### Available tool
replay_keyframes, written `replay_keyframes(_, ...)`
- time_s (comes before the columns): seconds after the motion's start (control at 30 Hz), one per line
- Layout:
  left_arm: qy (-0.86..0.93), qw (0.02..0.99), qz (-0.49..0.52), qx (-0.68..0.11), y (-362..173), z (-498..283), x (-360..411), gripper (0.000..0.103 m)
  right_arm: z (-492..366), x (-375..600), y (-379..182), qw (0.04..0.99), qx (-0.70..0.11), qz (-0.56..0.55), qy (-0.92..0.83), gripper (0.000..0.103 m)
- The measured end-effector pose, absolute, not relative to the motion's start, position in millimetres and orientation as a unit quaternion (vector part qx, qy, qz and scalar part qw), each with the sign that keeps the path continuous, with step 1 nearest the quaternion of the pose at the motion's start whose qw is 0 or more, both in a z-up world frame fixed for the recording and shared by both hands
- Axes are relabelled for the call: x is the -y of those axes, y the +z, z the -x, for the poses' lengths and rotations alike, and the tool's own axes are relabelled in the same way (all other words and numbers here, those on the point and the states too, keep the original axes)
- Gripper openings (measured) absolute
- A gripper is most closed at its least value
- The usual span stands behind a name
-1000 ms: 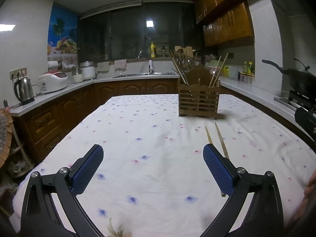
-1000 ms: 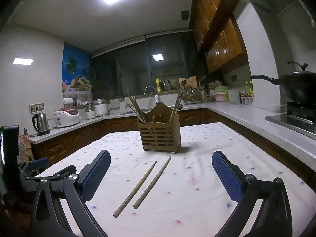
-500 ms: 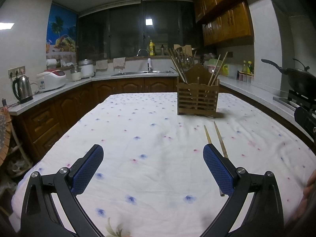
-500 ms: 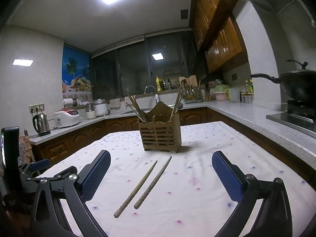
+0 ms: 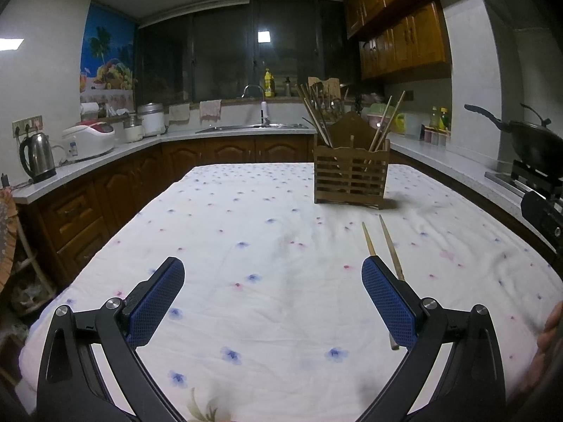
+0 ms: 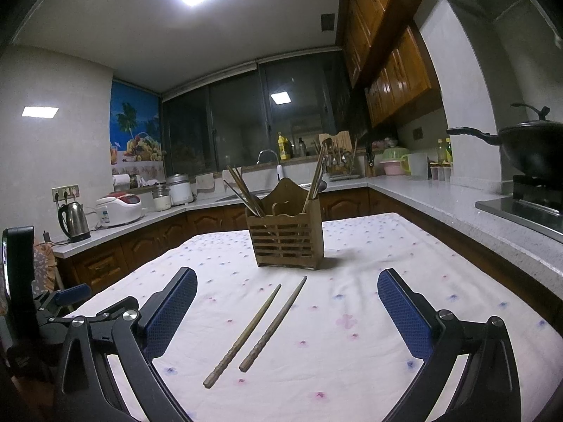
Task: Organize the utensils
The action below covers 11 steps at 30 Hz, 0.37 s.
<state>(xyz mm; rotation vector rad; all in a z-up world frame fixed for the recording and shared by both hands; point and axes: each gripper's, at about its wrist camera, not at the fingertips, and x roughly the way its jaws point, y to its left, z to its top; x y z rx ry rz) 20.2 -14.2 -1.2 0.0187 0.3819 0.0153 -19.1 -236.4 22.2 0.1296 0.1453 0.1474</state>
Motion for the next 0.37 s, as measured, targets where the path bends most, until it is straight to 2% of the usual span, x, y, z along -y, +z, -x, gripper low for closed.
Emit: replay_keyframes(0.37, 0.001, 0.979, -0.002, -0.205, -1.0, -30.7, 8.4, 0.103, 15.8, 229.5, 17.6, 0.991, -0.093, -0.068, 0.068, 0.103)
